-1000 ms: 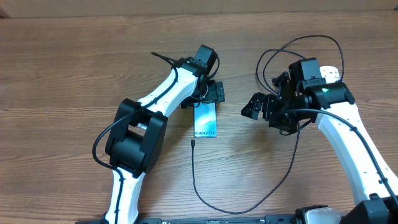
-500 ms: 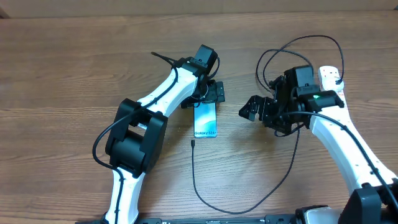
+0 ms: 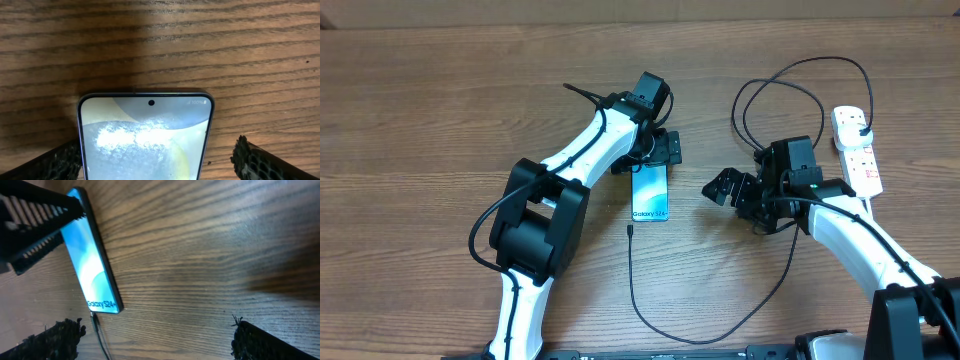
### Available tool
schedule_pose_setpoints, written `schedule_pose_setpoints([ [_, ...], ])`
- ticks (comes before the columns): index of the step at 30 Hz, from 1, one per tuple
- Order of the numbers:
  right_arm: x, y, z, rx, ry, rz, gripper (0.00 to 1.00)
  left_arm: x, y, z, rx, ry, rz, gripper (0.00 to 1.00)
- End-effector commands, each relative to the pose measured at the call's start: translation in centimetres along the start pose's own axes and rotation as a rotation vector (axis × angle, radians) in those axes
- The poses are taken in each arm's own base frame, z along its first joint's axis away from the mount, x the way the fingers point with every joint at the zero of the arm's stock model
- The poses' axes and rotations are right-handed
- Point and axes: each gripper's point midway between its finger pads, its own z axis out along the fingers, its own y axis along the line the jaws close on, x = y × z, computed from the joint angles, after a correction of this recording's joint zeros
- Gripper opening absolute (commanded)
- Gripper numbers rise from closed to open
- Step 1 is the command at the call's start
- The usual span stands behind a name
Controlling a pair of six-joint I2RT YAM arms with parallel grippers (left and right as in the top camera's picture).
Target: Plug charger to phone and switch on socket
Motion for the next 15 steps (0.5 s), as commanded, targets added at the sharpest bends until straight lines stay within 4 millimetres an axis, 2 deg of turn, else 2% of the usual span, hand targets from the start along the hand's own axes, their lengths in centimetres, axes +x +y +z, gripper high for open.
schedule_pose_setpoints([
  [1,0.36,0.06,0.32,-0.008,0.005,0.008,1.0,6.71,5.18,8.26,-0.143,0.253,-0.042,1.0],
  [9,0.2,0.31,0.36,-0.018,-0.001,0.001,1.0,6.71,5.18,8.26,-0.143,0.253,-0.042,1.0],
  [15,0.23,0.28,0.38,-0.018,0.0,0.002,1.0,6.71,5.18,8.26,-0.143,0.254,-0.042,0.95],
])
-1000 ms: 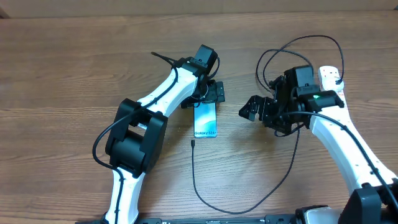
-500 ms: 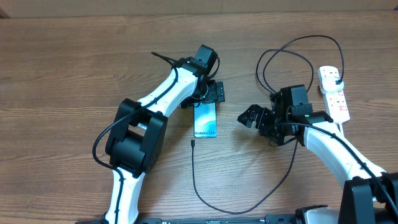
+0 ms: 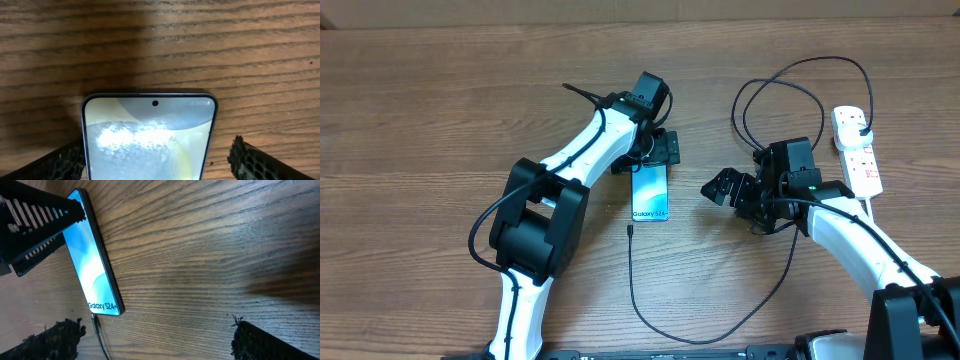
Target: Plug charger to phone and switch on socket
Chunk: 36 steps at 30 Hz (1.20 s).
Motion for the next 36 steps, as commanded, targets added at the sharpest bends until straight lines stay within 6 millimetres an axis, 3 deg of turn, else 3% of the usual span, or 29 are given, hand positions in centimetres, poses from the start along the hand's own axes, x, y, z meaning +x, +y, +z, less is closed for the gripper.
schedule_pose_setpoints([
  [1,0.4,0.1,0.2,-0.007,0.011,0.006,1.0,6.7,5.1,8.3,-0.142,0.253,-0.041,0.95],
  [6,0.6,0.3,0.3,-0.014,0.018,0.003,1.0,6.7,5.1,8.3,-0.142,0.253,-0.042,1.0],
  [21,2.2,3.5,2.0,-0.006,-0.002,-0.169,1.0,6.6,5.1,8.3,-0.141,0.25,-0.041,1.0],
  [36,2.4,3.7,2.2,0.001,-0.008,-0.186,1.0,9.4,5.9,7.4,-0.202,0.351,-0.043,0.96],
])
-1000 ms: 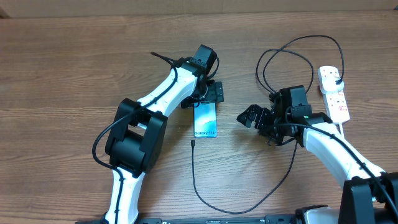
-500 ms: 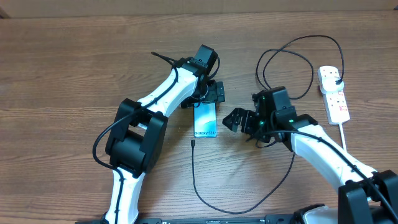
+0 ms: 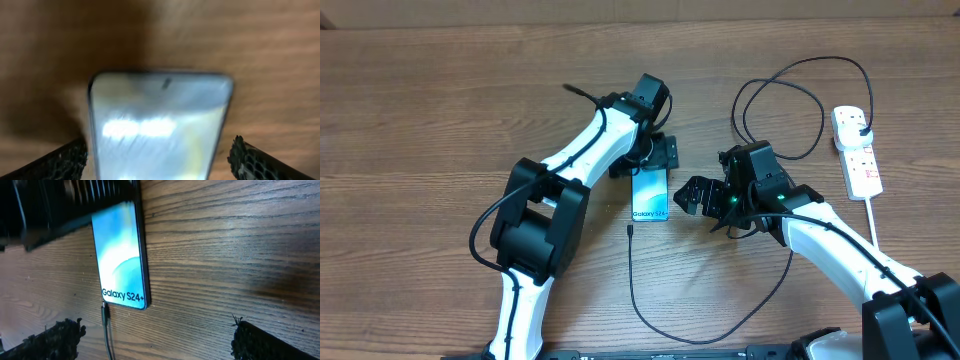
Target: Plug charger to phone and switch on socket
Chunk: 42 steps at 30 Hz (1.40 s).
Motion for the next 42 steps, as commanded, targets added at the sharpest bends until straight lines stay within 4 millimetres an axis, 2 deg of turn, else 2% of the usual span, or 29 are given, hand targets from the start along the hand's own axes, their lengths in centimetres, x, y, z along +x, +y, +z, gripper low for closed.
schedule_pose_setpoints([
  [1,0.1,-0.3,0.2,0.014,-0.004,0.001,1.0,7.3,4.7,8.2,-0.161,0.288,-0.036,0.96],
  [6,0.1,-0.3,0.2,0.014,-0.005,0.001,1.0,8.2,4.0,8.3,-0.18,0.294,-0.003,1.0],
  [15,0.1,-0.4,0.2,0.017,-0.007,0.001,1.0,7.3,4.0,8.5,-0.175,0.257,-0.005,1.0],
  [25,-0.2,-0.3,0.2,0.018,-0.018,-0.003,1.0,7.3,3.9,8.5,-0.172,0.255,-0.022,0.99],
  [28,-1.0,-1.5,0.1,0.083,-0.064,0.005,1.0,7.3,3.9,8.5,-0.172,0.255,-0.022,1.0],
  [32,-3.0,-4.2,-0.8,0.188,-0.17,0.169,1.0,6.8,3.5,8.7,-0.156,0.234,-0.018,1.0],
  [35,-3.8,-5.5,-1.3,0.211,-0.209,0.285,1.0,6.3,3.1,8.9,-0.141,0.213,-0.015,1.0],
  [39,-3.8,-6.5,-1.6,0.247,-0.218,0.313,1.0,6.2,3.1,8.9,-0.142,0.209,-0.043,0.99],
  [42,-3.2,-9.0,-2.4,0.372,-0.255,0.403,1.0,6.4,3.0,8.9,-0.139,0.212,-0.042,0.94],
])
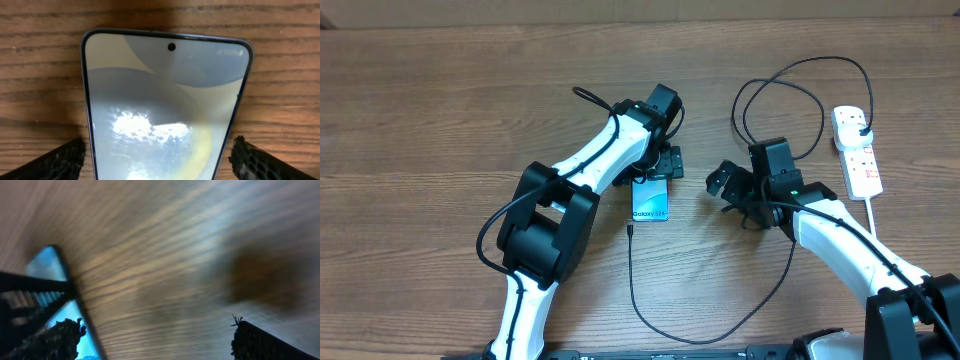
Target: Plug charger to phone and switch on socket
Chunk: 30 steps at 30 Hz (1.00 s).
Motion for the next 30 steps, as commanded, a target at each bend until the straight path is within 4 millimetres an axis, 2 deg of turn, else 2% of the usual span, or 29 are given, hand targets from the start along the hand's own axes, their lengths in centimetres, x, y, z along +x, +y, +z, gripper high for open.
schedule_pose_setpoints([
  [1,-1.0,-3.3,-0.1,0.158,-0.092,0.13,1.0,5.6,2.5,8.6,-0.065,0.24,-0.027,0.94],
  [4,-1.2,-5.2,-0.6,0.249,-0.138,0.196,1.0,5.9,2.1,8.6,-0.065,0.236,-0.013,0.95],
  [10,-1.2,-5.2,-0.6,0.248,-0.14,0.209,1.0,5.8,1.1,8.8,-0.05,0.21,0.011,0.92],
  [13,-1.2,-5.2,-0.6,0.25,-0.138,0.209,1.0,5.8,1.1,8.8,-0.052,0.21,0.011,0.83],
  [18,-0.8,-5.4,-0.6,0.257,-0.122,0.207,1.0,5.7,1.8,8.8,-0.083,0.203,0.009,0.83],
  [22,0.0,-4.3,-0.3,0.201,-0.055,0.146,1.0,5.3,2.3,8.8,-0.088,0.201,-0.003,0.83],
  [30,2.2,-0.5,0.1,0.005,0.099,0.107,1.0,4.9,3.3,8.6,-0.089,0.215,-0.034,0.83],
])
